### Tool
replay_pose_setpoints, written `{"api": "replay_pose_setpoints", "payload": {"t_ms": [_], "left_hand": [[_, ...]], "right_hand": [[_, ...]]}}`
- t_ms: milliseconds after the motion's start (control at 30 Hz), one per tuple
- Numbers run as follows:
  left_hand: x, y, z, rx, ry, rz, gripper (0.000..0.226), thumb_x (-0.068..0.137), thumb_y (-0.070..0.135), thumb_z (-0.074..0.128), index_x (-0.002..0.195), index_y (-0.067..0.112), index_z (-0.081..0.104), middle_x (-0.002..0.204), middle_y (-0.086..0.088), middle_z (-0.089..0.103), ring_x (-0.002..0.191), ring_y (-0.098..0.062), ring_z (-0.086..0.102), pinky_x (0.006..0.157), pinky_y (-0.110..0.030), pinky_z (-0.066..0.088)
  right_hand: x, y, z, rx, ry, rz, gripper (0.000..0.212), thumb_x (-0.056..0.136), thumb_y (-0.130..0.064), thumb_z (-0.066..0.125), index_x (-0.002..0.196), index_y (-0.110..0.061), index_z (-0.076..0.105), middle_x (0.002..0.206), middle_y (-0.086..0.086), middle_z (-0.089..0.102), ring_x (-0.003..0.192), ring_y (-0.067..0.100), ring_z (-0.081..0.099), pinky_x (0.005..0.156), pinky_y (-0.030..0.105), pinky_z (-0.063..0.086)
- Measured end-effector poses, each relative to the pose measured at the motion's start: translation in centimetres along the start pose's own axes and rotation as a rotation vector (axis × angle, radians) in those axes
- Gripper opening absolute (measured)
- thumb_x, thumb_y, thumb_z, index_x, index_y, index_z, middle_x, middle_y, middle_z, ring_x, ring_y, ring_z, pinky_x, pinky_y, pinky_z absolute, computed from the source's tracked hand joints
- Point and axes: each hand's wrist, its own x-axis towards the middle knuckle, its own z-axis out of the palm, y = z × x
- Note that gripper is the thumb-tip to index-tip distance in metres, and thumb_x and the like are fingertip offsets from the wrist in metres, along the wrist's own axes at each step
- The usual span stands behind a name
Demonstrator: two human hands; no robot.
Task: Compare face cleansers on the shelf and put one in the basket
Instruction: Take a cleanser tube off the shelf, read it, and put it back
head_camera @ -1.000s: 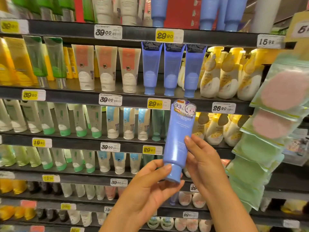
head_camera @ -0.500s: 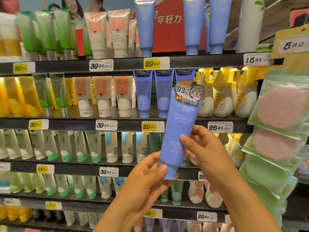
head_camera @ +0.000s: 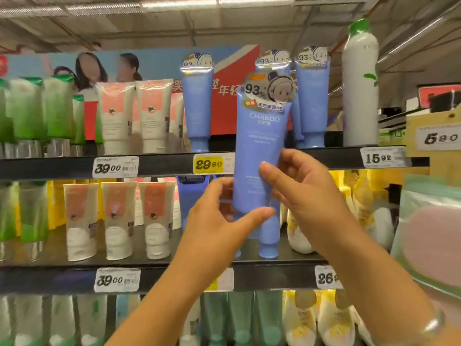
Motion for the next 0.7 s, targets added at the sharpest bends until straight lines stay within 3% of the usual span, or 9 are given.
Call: {"api": "replay_pose_setpoints", "payload": {"t_ms": [133, 233, 333, 433, 533, 600, 700], "left_hand": [[4.8, 0.8, 0.2, 0.047, 0.043, 0.136, 0.039, 0.064, 0.033, 0.079, 0.100, 0.028, 0.062, 0.089, 0.015, 0.069, 0.077, 0.002, 0.064, 0.065, -0.011, 0.050], [8.1, 1.4, -0.2, 0.010, 0.039, 0.177, 0.036, 0.065, 0.029, 0.079, 0.097, 0.024, 0.066, 0.085, 0.013, 0.073, 0.074, 0.000, 0.067, 0.063, -0.014, 0.053], [10.8, 1.6, -0.7, 0.006, 0.016, 0.192, 0.036, 0.066, 0.029, 0.078, 0.099, 0.020, 0.068, 0.087, 0.009, 0.074, 0.077, -0.003, 0.069, 0.068, -0.020, 0.055], [13.3, 1.4, -1.2, 0.034, 0.040, 0.195, 0.035, 0.068, 0.029, 0.078, 0.100, 0.017, 0.070, 0.085, 0.009, 0.073, 0.070, 0.004, 0.066, 0.060, -0.011, 0.050], [15.0, 1.2, -1.7, 0.100, 0.046, 0.186, 0.036, 0.068, 0.035, 0.077, 0.099, 0.018, 0.070, 0.083, 0.010, 0.072, 0.066, 0.006, 0.064, 0.054, -0.007, 0.045], [15.8, 1.0, -1.9, 0.139, 0.042, 0.161, 0.037, 0.067, 0.036, 0.078, 0.097, 0.017, 0.071, 0.082, 0.008, 0.073, 0.069, 0.000, 0.066, 0.059, -0.013, 0.052], [16.4, 0.6, -1.8, 0.175, 0.015, 0.090, 0.030, 0.067, 0.034, 0.079, 0.091, 0.018, 0.071, 0.084, -0.001, 0.074, 0.081, -0.019, 0.070, 0.076, -0.041, 0.058]], "right_hand": [[4.2, -1.3, -0.1, -0.029, 0.010, -0.088, 0.023, 0.085, -0.012, 0.064, 0.107, -0.009, 0.063, 0.102, 0.005, 0.071, 0.094, 0.017, 0.068, 0.077, 0.029, 0.057], [6.9, -2.2, 0.0, -0.116, 0.030, -0.151, 0.023, 0.086, -0.015, 0.064, 0.109, -0.009, 0.062, 0.106, 0.007, 0.069, 0.098, 0.020, 0.067, 0.081, 0.032, 0.057], [9.0, -2.4, -0.1, -0.356, 0.113, -0.233, 0.025, 0.089, -0.026, 0.060, 0.112, -0.014, 0.060, 0.110, 0.004, 0.066, 0.099, 0.020, 0.064, 0.088, 0.040, 0.052], [10.3, -1.5, -1.0, -0.645, 0.266, -0.326, 0.036, 0.089, -0.028, 0.061, 0.121, -0.013, 0.057, 0.111, 0.006, 0.064, 0.095, 0.016, 0.060, 0.087, 0.029, 0.047], [11.0, -0.3, -1.5, -0.887, 0.302, -0.312, 0.048, 0.089, -0.030, 0.060, 0.132, -0.011, 0.048, 0.123, 0.010, 0.058, 0.110, 0.025, 0.055, 0.093, 0.037, 0.044], [11.3, 0.6, -1.5, -1.017, 0.304, -0.282, 0.049, 0.090, -0.031, 0.058, 0.132, -0.010, 0.044, 0.126, 0.013, 0.054, 0.114, 0.031, 0.052, 0.093, 0.042, 0.042], [11.8, 1.3, -1.4, -1.120, 0.326, -0.247, 0.044, 0.091, -0.033, 0.058, 0.125, -0.008, 0.045, 0.121, 0.015, 0.052, 0.111, 0.034, 0.051, 0.083, 0.037, 0.039]]}}
